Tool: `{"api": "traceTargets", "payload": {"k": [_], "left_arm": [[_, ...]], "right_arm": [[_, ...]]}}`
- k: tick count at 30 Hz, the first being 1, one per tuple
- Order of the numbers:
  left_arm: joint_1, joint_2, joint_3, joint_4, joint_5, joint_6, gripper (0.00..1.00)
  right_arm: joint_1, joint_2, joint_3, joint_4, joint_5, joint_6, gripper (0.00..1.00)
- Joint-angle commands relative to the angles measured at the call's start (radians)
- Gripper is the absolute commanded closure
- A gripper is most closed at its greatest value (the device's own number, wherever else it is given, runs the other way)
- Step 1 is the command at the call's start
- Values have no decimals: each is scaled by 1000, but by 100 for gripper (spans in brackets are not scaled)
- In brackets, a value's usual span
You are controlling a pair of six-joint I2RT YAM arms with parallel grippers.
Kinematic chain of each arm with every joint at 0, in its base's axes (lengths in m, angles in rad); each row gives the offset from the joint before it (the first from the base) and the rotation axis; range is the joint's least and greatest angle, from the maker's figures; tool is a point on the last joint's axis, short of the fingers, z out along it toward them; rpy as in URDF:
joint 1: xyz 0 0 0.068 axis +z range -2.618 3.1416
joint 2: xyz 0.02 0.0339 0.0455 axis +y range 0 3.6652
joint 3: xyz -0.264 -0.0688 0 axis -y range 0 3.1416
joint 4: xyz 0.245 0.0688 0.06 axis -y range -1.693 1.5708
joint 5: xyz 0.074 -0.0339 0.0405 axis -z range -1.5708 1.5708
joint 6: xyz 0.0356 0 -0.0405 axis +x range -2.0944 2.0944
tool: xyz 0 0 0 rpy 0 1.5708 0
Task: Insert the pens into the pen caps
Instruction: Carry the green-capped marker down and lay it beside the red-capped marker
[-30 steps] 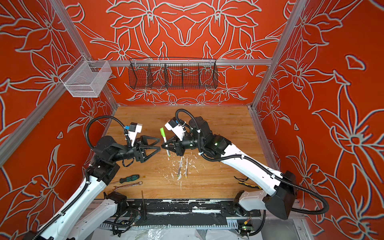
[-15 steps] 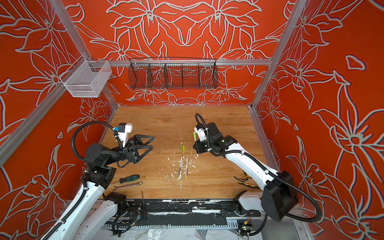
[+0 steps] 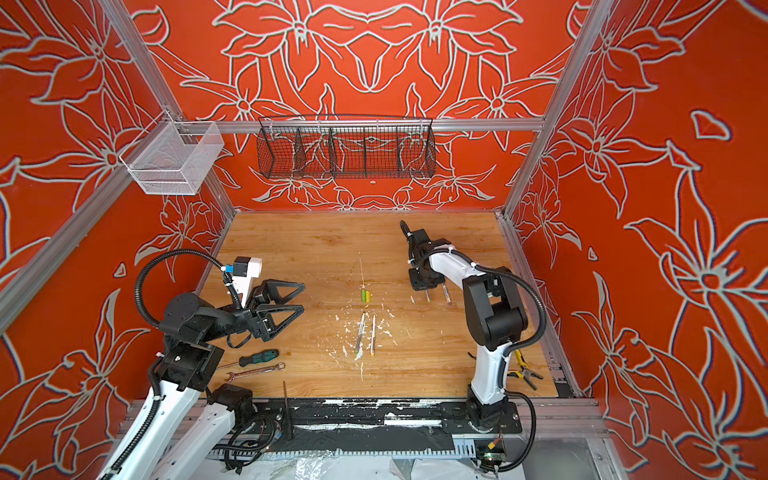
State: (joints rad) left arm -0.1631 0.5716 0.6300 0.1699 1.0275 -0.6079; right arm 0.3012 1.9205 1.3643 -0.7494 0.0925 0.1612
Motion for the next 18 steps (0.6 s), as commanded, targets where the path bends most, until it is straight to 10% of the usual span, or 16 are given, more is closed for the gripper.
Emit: {"api": "traceTargets", "payload": {"k": [1,11,18], "left_arm": [[6,-18,23,-66,18,51,3],[6,20,25,-81,37,73,3],[5,95,141,-445,-55,281,3]], "right_arm": [[-32,28,11,-38,65,-37,100],[-56,79,17,-27,133,-87,89],[-56,88,39,-46,141,-93,73]]}}
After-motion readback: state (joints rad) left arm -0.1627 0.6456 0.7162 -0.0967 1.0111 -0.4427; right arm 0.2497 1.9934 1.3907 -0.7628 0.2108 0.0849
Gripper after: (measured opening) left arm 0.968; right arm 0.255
